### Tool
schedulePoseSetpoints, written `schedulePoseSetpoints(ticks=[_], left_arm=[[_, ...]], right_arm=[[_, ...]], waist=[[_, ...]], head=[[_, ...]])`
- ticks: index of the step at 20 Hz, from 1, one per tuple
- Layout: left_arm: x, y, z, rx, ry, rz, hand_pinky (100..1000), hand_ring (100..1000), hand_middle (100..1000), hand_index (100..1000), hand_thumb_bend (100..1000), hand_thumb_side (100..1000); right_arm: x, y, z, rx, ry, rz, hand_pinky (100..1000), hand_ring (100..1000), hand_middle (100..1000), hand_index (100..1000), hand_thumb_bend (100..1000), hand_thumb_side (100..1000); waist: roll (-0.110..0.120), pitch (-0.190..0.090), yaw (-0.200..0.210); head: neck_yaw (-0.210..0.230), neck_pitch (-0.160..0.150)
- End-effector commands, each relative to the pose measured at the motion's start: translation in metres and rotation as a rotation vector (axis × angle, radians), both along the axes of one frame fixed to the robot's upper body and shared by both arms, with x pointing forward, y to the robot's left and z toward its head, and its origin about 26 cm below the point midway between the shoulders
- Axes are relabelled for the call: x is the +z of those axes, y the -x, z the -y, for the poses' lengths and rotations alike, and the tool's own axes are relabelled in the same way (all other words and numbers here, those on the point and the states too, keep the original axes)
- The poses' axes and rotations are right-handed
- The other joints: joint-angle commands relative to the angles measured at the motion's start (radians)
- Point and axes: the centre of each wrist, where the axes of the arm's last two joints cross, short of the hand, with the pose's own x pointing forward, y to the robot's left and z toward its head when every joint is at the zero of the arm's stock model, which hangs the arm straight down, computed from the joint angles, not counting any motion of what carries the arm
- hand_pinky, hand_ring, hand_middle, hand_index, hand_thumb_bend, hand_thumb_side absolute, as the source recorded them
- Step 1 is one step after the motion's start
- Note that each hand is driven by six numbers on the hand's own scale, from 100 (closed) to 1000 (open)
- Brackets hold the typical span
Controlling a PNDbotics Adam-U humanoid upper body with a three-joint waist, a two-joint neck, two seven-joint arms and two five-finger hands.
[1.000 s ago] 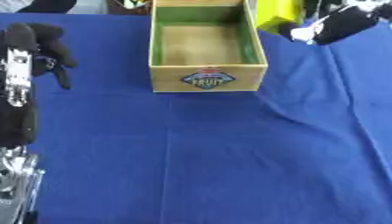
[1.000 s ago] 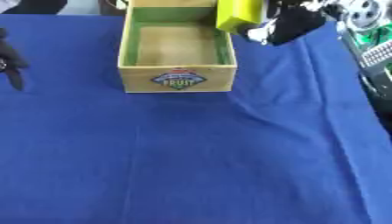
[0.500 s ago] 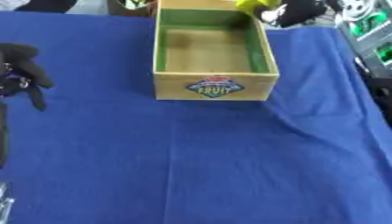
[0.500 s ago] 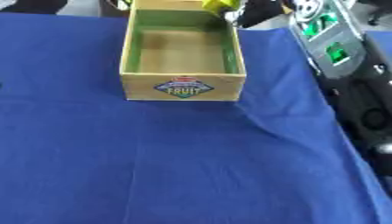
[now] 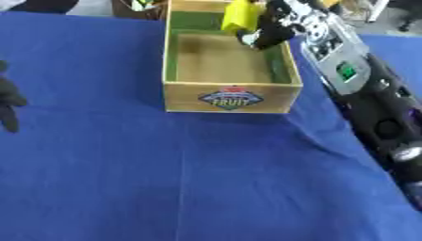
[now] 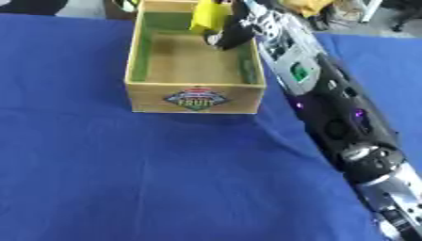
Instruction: Pick up objects on the table and place them in the box.
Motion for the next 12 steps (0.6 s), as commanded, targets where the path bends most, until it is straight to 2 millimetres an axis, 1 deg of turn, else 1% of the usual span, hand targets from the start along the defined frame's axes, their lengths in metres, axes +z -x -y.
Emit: schedulePoseSetpoints(ticks=[1,2,3,4,7,12], left_arm=[[0.007,0.004,0.003,-0.018,-0.002,0.03,246,448,446,643,100,851],[0.007,0.004,0.003,-0.017,-0.001,0.03,246,448,446,643,100,852],[0.007,0.004,0.003,-0.016,0.0,0.029,247,448,446,643,100,852],[0.007,0.004,0.003,-0.015,0.0,0.029,247,448,446,643,100,852],[0.006,0.004,0.002,-0.013,0.0,0.025,248,449,447,643,100,851],[0.003,0.004,-0.001,0.001,0.001,0.012,250,450,448,643,100,852]], right_arm=[[0.005,0.0,0.0,-0.006,0.099,0.019,633,738,596,756,210,526],[0.004,0.0,0.0,0.006,0.134,0.02,669,772,689,836,356,765],[0.005,0.001,0.0,0.019,0.163,0.023,699,802,747,898,512,950],[0.006,0.003,0.0,0.031,0.188,0.034,721,824,778,934,537,1000],[0.013,0.009,0.002,0.048,0.214,0.066,761,865,817,981,572,1000],[0.031,0.03,0.007,0.095,0.153,0.127,758,853,794,980,554,1000]], waist=[[0.003,-0.025,0.0],[0.002,-0.025,-0.001],[0.002,-0.026,-0.002],[0.002,-0.027,-0.005],[0.003,-0.036,-0.014],[0.009,-0.06,-0.04]], head=[[-0.007,-0.01],[-0.006,-0.008],[-0.004,-0.007],[-0.001,-0.004],[0.007,0.008],[0.018,0.045]])
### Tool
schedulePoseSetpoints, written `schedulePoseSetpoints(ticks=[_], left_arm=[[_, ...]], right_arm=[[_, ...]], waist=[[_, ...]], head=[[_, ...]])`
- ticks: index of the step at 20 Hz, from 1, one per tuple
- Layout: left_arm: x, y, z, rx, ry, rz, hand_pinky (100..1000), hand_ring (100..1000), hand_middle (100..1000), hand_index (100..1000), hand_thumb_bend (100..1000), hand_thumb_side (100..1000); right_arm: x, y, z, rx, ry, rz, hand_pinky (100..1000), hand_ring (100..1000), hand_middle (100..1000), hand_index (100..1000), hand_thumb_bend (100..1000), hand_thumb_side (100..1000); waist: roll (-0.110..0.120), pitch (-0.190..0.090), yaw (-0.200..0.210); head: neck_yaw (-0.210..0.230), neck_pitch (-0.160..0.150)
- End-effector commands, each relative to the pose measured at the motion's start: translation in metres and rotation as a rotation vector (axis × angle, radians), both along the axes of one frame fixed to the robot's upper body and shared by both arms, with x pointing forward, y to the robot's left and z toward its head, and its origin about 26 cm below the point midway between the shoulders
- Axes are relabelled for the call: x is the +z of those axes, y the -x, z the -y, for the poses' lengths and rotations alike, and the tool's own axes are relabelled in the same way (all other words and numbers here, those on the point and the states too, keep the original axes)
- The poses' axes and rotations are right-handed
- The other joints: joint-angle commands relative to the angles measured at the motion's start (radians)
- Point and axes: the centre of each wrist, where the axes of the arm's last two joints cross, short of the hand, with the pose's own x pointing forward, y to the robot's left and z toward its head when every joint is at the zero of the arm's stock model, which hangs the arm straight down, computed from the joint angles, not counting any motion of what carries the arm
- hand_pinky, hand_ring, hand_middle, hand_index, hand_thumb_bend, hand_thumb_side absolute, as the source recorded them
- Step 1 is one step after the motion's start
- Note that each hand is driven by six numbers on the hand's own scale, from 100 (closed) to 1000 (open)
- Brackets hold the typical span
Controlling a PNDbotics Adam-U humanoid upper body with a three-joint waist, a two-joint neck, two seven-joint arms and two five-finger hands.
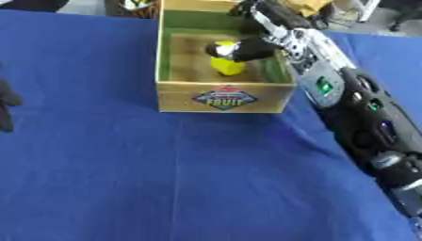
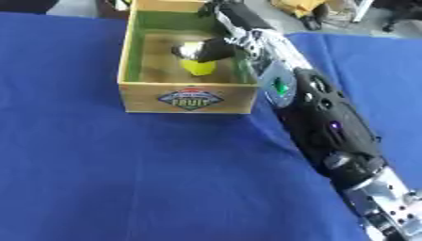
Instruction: Pick up objects on the table and place them in the box.
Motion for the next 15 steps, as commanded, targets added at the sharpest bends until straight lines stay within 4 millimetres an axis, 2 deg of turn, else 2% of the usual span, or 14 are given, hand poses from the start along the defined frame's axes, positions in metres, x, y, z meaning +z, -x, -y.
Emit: schedulePoseSetpoints(ticks=[1,7,8,9,10,11,12,14,15], left_arm=[[0.003,0.004,-0.002,0.003,0.002,0.014,251,450,448,643,100,851],[-0.002,0.003,-0.008,0.032,0.01,-0.004,253,450,449,643,100,850],[-0.003,0.003,-0.009,0.038,0.014,-0.008,253,450,449,642,100,849],[-0.004,0.003,-0.01,0.044,0.018,-0.011,254,450,449,642,100,849],[-0.005,0.003,-0.011,0.049,0.023,-0.014,255,451,449,642,100,848],[-0.006,0.003,-0.012,0.054,0.028,-0.016,255,451,449,642,100,848],[-0.006,0.003,-0.012,0.058,0.034,-0.018,255,451,449,642,100,848],[-0.007,0.003,-0.013,0.064,0.043,-0.021,257,452,450,642,100,848],[-0.007,0.003,-0.014,0.068,0.048,-0.021,257,452,450,642,100,848]], right_arm=[[0.03,0.024,0.012,0.031,-0.05,0.09,754,848,787,977,544,1000],[0.051,0.089,0.025,0.156,-0.218,0.272,719,809,736,938,473,1000],[0.051,0.102,0.027,0.173,-0.258,0.304,700,787,703,910,355,974],[0.049,0.116,0.029,0.192,-0.298,0.331,696,782,697,905,326,950],[0.044,0.129,0.03,0.21,-0.338,0.352,686,769,679,891,257,900],[0.039,0.143,0.029,0.228,-0.376,0.369,684,768,677,889,242,894],[0.032,0.153,0.03,0.245,-0.415,0.383,675,758,665,880,176,876],[0.019,0.158,0.036,0.276,-0.468,0.411,668,750,659,866,100,851],[0.011,0.157,0.04,0.302,-0.489,0.426,664,746,685,861,100,1000]], waist=[[0.01,-0.045,-0.011],[0.026,-0.078,-0.06],[0.03,-0.083,-0.069],[0.033,-0.088,-0.077],[0.036,-0.092,-0.087],[0.041,-0.096,-0.095],[0.047,-0.099,-0.106],[0.058,-0.106,-0.125],[0.063,-0.109,-0.135]], head=[[0.01,0.023],[0.047,0.058],[0.059,0.064],[0.07,0.071],[0.083,0.077],[0.094,0.082],[0.105,0.088],[0.121,0.098],[0.128,0.101]])
